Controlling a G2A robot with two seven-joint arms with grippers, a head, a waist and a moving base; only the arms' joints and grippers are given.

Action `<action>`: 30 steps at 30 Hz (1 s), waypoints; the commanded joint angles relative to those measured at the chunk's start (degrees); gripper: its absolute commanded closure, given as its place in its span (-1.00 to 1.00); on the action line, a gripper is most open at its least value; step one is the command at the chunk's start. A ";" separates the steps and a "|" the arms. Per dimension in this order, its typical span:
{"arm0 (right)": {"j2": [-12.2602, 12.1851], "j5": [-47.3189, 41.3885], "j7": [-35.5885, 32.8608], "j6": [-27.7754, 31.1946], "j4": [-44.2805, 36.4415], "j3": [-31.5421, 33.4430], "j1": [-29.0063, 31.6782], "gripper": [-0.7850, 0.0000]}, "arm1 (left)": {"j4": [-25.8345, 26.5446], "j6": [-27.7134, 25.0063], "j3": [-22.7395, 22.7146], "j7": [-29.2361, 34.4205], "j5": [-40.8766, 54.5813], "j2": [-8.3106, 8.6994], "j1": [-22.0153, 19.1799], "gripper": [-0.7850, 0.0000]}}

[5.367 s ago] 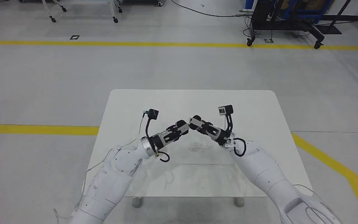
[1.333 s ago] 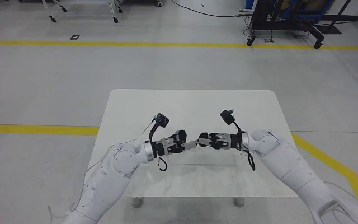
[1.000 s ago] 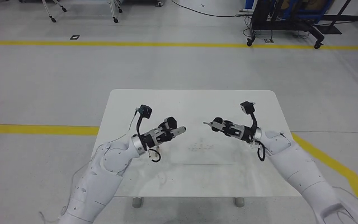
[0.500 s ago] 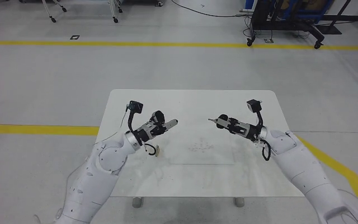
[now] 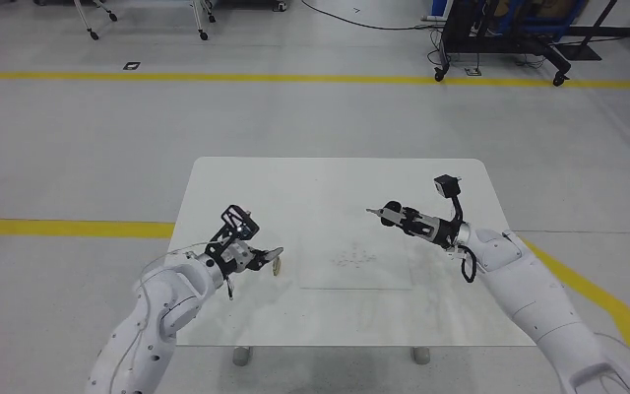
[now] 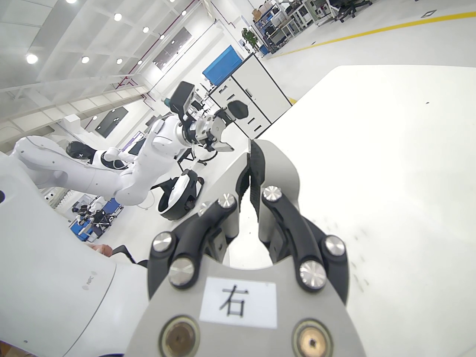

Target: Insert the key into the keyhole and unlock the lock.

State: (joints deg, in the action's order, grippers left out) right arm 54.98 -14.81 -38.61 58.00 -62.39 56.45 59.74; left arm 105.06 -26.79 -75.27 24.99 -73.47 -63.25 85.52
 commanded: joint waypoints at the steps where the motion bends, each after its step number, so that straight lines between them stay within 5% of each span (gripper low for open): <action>1: 0.00 0.00 0.00 0.00 0.00 0.00 0.00 1.00 | 0.01 2.39 2.02 1.83 0.69 -0.32 0.30 -0.65; 5: 0.00 0.00 0.00 0.00 0.00 0.00 0.00 1.00 | -2.44 4.18 5.90 4.21 1.24 -0.90 -0.76 -0.51; 10: 0.00 0.00 0.00 0.00 0.00 0.00 0.00 1.00 | -4.18 5.49 8.66 8.13 -2.14 -1.21 -2.60 0.02; 17: 0.00 0.00 0.00 0.00 0.00 0.00 0.00 1.00 | -3.26 5.11 8.79 10.59 -2.91 -1.03 -1.79 0.22; 30: 0.00 0.00 0.00 0.00 0.00 0.00 0.00 1.00 | -6.13 5.85 10.06 11.92 -3.36 -1.28 -3.62 0.21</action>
State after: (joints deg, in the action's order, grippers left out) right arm 54.98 -14.81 -38.61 58.00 -62.39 56.45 59.74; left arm 99.32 -20.77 -65.50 36.76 -76.75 -64.48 82.24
